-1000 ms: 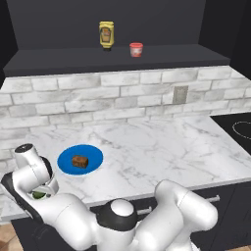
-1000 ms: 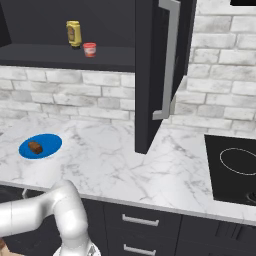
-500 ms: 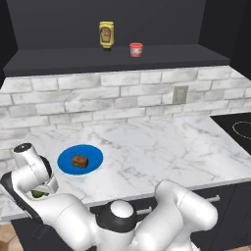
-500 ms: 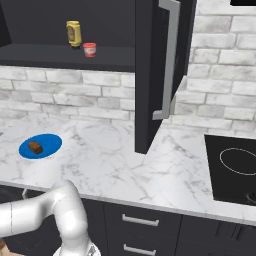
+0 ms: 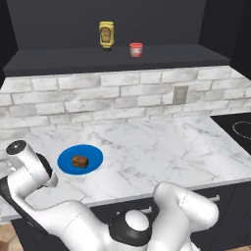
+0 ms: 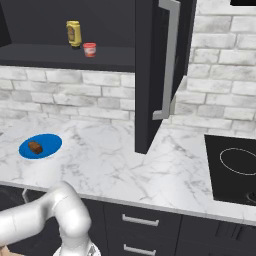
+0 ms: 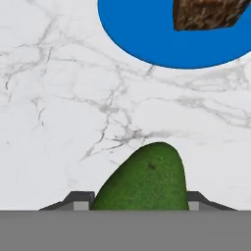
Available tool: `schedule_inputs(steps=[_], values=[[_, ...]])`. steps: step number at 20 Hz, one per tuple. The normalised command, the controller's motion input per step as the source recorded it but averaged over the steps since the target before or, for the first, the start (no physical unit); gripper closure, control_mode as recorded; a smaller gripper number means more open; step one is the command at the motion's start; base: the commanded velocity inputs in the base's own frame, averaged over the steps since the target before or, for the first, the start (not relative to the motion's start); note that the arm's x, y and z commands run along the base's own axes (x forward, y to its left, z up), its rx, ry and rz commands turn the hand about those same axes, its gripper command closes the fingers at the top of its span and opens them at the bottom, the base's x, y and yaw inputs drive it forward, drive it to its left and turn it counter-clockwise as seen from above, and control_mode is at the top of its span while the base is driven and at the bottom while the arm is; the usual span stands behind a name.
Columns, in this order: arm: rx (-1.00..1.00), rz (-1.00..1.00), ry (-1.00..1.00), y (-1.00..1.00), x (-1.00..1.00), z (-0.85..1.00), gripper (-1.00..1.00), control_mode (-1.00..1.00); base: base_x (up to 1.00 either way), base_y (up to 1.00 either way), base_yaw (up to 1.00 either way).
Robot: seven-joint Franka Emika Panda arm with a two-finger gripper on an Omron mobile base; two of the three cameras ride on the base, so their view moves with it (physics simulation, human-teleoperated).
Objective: Pick the avocado and bread from the counter and place them on the plate. Then pick the jam from the cabinet and place it next to the plate. Lastly close the cabinet door.
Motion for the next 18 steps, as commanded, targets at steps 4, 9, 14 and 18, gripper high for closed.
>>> schedule_inputs(steps=[4, 9, 14, 18], values=[[0.08, -0.02, -0.15, -0.42, -0.05, 0.55, 1.0, -1.0, 0.0, 0.0, 0.0], [0.12, -0.02, -0.03, -0.63, 0.0, 0.52, 1.0, -1.0, 0.0, 0.0, 0.0], [0.14, -0.03, 0.0, -0.65, 0.0, 0.49, 1.0, -1.0, 0.0, 0.0, 0.0], [0.14, -0.04, 0.0, -0.63, 0.0, 0.48, 1.0, -1.0, 0.0, 0.0, 0.0]])
